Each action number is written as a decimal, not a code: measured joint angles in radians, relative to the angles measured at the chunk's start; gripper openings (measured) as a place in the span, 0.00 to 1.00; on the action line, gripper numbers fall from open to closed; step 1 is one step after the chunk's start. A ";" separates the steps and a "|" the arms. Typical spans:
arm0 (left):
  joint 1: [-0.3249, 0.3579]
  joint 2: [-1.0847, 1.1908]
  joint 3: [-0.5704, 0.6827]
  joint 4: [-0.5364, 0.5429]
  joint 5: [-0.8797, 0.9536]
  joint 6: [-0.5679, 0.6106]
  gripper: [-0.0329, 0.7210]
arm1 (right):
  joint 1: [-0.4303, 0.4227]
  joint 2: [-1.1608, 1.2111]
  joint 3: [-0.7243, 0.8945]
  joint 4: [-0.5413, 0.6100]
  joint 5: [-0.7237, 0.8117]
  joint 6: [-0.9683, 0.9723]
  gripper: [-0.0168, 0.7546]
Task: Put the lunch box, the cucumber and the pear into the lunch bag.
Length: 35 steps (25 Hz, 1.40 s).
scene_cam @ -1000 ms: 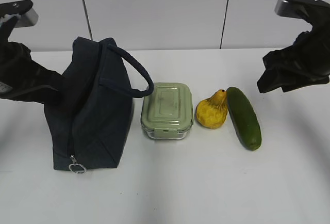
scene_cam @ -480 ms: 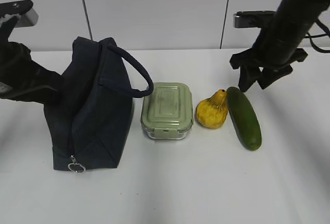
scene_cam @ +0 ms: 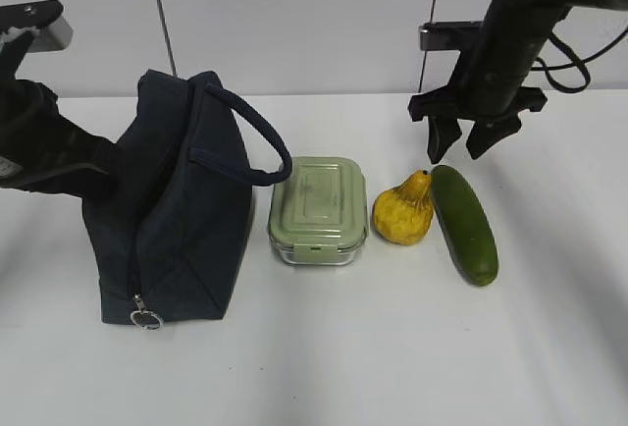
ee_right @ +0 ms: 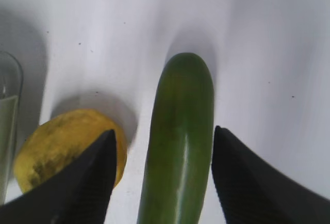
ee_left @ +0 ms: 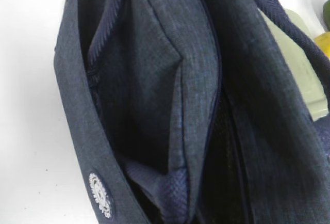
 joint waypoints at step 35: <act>0.000 0.000 0.000 0.008 -0.005 0.000 0.03 | 0.026 -0.048 -0.376 0.282 0.086 -0.120 0.51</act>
